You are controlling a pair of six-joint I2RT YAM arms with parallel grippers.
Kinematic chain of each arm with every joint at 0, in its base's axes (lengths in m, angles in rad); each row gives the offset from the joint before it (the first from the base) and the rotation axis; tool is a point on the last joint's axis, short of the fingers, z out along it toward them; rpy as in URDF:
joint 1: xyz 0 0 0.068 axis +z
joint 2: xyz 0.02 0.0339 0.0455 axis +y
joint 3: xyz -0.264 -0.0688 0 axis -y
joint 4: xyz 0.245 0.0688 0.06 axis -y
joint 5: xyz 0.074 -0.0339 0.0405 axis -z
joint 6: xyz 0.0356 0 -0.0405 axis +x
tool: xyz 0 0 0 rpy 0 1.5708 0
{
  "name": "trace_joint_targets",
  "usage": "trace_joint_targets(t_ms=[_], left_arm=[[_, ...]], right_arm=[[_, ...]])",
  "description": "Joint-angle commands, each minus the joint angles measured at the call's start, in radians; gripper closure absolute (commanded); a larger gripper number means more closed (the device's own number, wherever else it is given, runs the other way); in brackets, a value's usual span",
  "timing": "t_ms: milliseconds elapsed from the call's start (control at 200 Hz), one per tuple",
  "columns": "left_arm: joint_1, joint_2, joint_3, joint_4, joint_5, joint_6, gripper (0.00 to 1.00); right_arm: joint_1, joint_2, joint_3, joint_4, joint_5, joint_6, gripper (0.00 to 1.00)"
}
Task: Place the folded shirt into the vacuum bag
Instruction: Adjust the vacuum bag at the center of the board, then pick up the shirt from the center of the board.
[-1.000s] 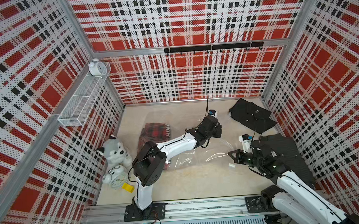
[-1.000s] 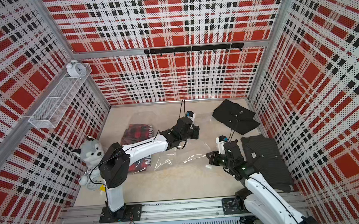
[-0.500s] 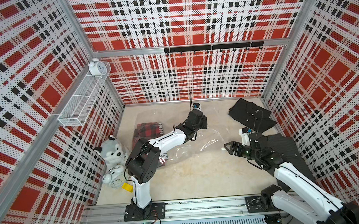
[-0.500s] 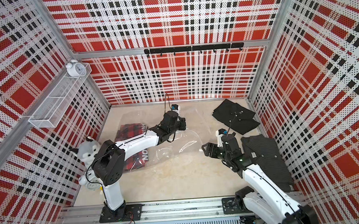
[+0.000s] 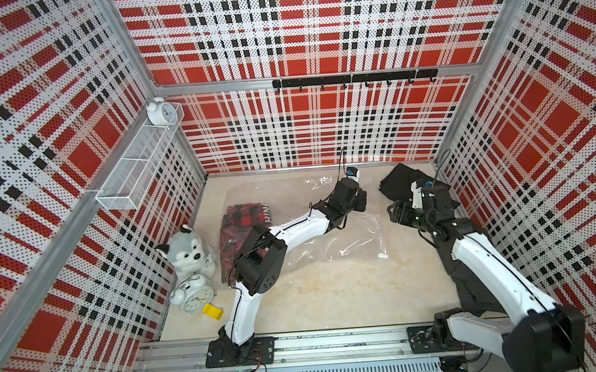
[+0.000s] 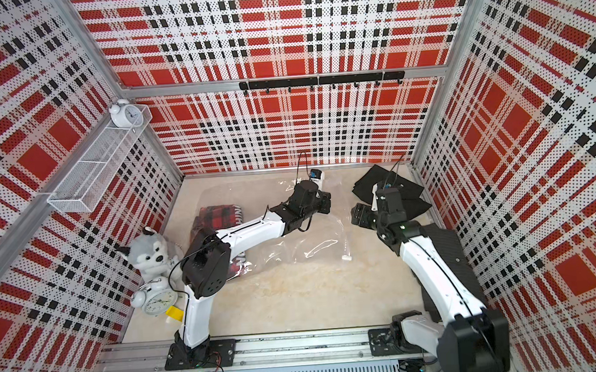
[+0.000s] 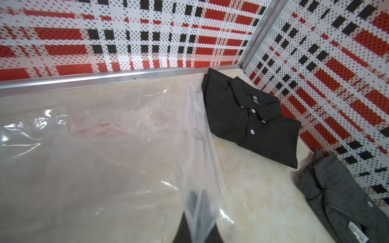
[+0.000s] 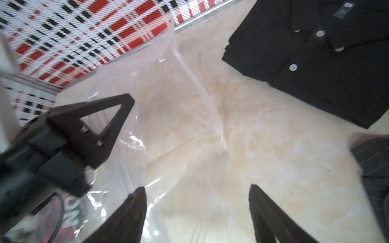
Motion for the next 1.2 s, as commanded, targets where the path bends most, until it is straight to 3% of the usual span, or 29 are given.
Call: trace_joint_targets(t_ms=[0,175,461,897,1192], left_arm=[[0.003,0.065,0.067,-0.030,0.021,0.026,1.00],[0.023,0.145,0.157,-0.068,0.060,0.043,1.00],[0.033,0.130,0.077,-0.060,0.111,0.051,1.00],[0.007,0.127,0.050,-0.065,0.130,0.034,1.00],[-0.006,0.145,0.065,-0.086,0.127,0.021,1.00]], right_arm=[[-0.044,0.132,0.073,0.030,0.087,-0.100,0.23],[-0.048,0.361,0.248,0.049,0.129,-0.203,0.25],[-0.049,0.707,0.515,0.002,0.154,-0.359,0.29],[-0.048,0.971,0.787,-0.079,0.232,-0.479,0.28],[-0.049,1.118,0.963,-0.169,0.208,-0.502,0.28]])
